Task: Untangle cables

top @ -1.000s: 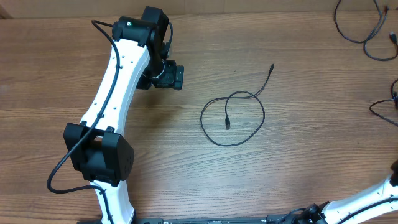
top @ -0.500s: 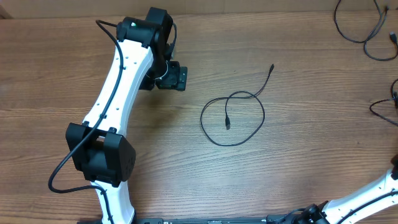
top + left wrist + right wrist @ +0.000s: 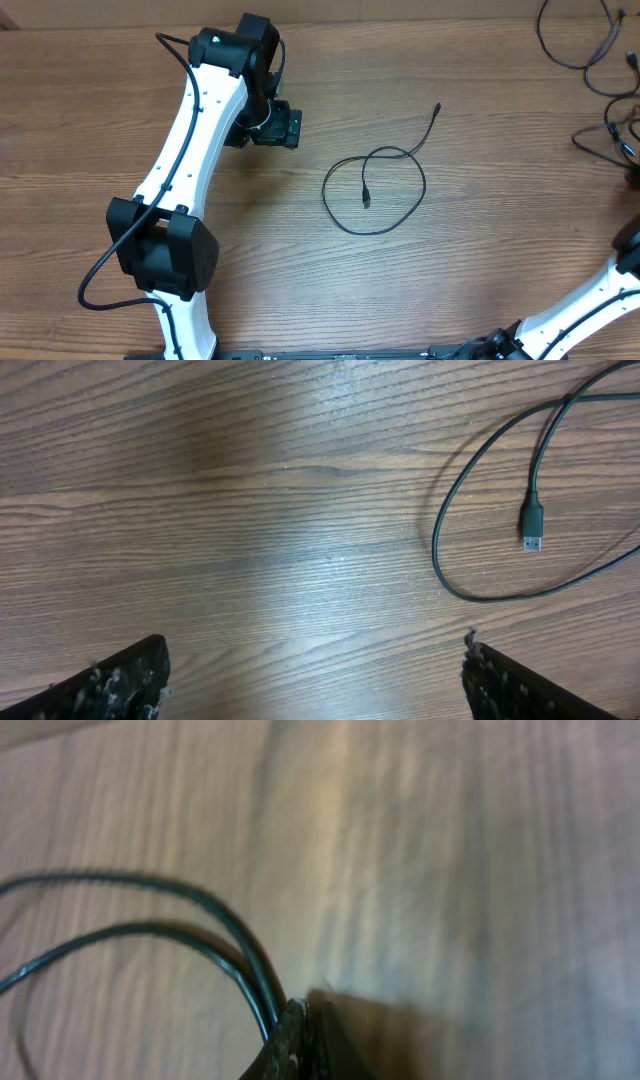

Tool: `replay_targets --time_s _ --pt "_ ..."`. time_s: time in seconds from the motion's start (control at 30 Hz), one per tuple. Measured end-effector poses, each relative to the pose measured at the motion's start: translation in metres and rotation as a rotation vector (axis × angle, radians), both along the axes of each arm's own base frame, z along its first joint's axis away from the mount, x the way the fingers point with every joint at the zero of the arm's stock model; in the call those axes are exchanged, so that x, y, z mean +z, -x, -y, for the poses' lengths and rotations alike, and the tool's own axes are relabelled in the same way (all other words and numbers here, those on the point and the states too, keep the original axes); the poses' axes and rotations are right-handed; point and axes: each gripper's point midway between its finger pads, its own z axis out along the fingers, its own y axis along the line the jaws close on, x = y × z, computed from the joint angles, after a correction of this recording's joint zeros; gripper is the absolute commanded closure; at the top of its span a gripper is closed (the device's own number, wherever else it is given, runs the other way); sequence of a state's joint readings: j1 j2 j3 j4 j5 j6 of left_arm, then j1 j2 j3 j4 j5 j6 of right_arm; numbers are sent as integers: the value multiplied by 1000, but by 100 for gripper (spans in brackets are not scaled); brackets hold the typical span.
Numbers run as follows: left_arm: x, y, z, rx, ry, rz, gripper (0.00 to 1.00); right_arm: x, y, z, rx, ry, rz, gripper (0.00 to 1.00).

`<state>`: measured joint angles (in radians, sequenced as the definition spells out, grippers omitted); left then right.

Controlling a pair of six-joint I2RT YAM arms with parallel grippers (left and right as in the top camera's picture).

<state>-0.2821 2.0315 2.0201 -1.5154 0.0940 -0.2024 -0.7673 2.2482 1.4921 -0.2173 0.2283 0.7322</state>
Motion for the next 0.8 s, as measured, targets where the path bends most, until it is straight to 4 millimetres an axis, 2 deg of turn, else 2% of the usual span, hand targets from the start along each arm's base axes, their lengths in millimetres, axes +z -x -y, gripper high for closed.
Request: replay_targets --time_s 0.1,0.27,0.4,0.47,0.53,0.57,0.67,0.73,0.8 --pt "0 0 0 0 0 0 7 -2 -5 -8 21 -9 -10 96" --pt "0 0 0 0 0 0 7 0 5 -11 42 -55 -85 96" --pt "0 -1 0 0 1 3 3 6 30 -23 49 -153 -197 96" --pt "0 -2 0 2 2 7 1 19 38 -28 55 -185 -219 96" --pt "0 -2 1 9 3 7 2 46 33 -31 83 -200 -191 96" --pt "0 -2 1 17 3 6 3 66 25 -33 119 -194 -155 96" --pt "0 -5 1 36 7 15 6 146 -12 -54 277 -135 16 96" --pt "1 -11 3 46 14 39 7 204 -35 -87 399 -82 115 92" --pt "2 -18 5 58 25 67 8 248 -57 -140 535 -56 179 79"
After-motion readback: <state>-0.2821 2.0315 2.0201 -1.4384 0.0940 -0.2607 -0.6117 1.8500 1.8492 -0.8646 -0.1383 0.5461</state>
